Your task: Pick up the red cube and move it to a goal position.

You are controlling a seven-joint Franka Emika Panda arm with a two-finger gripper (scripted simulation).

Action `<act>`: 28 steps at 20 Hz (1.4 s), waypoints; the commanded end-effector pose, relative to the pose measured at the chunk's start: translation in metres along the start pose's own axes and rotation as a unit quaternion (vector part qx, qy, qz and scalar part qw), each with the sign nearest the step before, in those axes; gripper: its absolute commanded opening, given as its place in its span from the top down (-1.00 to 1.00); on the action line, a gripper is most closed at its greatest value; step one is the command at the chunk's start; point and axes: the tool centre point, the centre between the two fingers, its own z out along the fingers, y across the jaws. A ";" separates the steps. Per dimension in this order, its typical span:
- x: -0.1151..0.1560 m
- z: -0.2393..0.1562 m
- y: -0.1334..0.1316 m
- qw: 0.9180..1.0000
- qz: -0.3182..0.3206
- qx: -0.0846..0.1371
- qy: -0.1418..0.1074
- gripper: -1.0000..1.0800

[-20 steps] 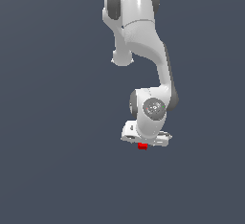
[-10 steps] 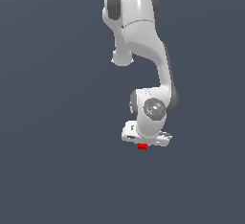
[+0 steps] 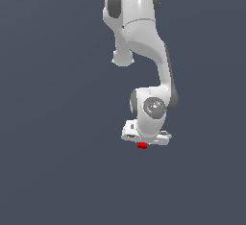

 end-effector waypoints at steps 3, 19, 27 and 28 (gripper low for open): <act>-0.010 -0.001 0.003 1.000 0.000 0.000 0.000 1.00; -0.085 -0.009 0.030 1.000 0.001 0.000 0.000 1.00; -0.115 -0.012 0.041 1.000 0.001 0.000 0.000 1.00; -0.117 -0.012 0.041 1.000 0.001 0.000 0.000 1.00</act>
